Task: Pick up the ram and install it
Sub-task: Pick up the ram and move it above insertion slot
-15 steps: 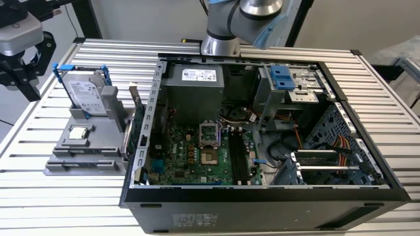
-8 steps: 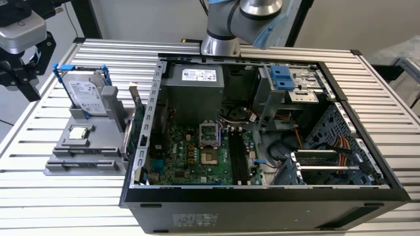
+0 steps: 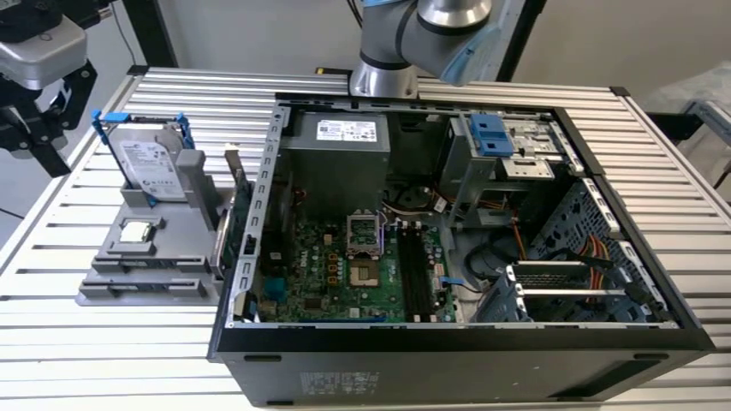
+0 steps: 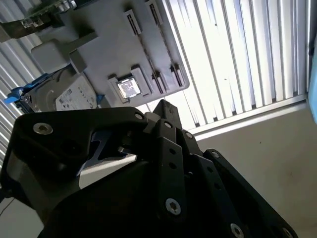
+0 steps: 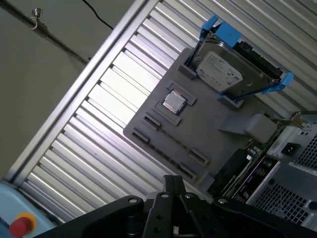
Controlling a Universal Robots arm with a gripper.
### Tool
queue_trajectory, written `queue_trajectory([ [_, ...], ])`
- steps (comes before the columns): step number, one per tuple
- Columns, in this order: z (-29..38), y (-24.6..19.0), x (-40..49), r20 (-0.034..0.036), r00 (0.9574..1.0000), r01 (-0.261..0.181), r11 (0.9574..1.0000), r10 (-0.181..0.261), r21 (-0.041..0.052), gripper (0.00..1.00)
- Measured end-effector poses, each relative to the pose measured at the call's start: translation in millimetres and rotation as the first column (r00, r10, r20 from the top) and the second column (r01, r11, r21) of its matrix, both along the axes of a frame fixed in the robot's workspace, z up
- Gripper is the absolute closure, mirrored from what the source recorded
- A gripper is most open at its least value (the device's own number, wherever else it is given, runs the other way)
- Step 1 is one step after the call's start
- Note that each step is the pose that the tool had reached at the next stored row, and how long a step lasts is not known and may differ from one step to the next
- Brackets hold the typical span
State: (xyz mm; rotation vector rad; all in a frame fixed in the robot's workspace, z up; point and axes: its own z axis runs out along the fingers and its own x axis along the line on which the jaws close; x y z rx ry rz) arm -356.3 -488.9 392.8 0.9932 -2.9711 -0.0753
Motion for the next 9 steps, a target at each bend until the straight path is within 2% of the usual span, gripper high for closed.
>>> queue_trajectory([
  [9,0.0,0.0,0.0,0.0000,0.9978,-0.066,0.9978,0.066,0.0000,1.00],
])
